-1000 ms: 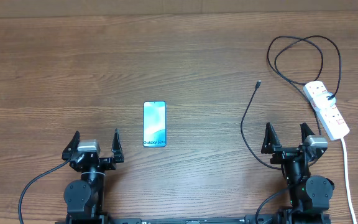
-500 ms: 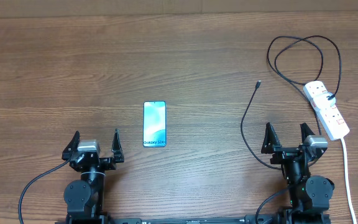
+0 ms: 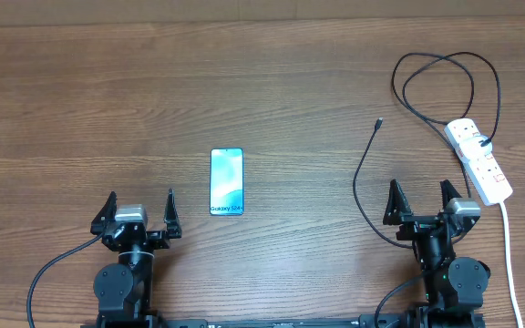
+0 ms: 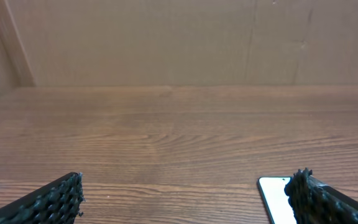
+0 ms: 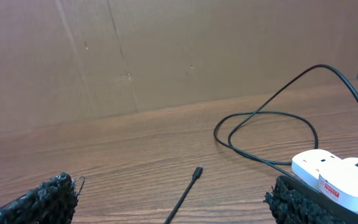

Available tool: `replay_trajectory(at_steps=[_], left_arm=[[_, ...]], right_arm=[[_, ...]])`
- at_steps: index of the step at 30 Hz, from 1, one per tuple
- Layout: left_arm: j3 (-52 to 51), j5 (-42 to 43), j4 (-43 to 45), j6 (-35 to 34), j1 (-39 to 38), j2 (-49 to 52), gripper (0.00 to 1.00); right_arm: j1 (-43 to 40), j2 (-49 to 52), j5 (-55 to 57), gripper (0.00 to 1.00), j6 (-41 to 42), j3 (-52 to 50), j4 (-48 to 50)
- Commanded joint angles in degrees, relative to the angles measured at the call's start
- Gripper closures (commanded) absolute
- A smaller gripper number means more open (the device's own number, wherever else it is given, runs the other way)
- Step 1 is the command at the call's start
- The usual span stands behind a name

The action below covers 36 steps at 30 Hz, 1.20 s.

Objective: Plug charger to phone and switch on socket

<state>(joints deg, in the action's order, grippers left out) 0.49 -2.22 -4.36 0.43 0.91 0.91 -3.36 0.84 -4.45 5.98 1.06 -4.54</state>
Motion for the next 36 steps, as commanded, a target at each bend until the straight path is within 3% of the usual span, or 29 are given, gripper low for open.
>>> replay_trajectory(at_steps=[1, 11, 22, 36], left_arm=[[-0.2, -1.2, 0.4, 1.5, 0.7, -0.6, 0.01], [3.2, 5.5, 0.3, -0.9, 0.7, -0.6, 0.0], [19.1, 6.9, -15.6, -1.6, 0.7, 2.7, 0.0], [48.9, 20.4, -34.2, -4.0, 0.5, 28.9, 0.0]], right_arm=[[-0.3, -0.7, 0.5, 0.0, 0.2, -0.6, 0.1], [-0.3, -0.7, 0.5, 0.0, 0.2, -0.6, 0.1], [-0.3, -0.7, 0.5, 0.0, 0.2, -0.6, 0.1], [-0.3, -0.7, 0.5, 0.0, 0.2, -0.6, 0.1]])
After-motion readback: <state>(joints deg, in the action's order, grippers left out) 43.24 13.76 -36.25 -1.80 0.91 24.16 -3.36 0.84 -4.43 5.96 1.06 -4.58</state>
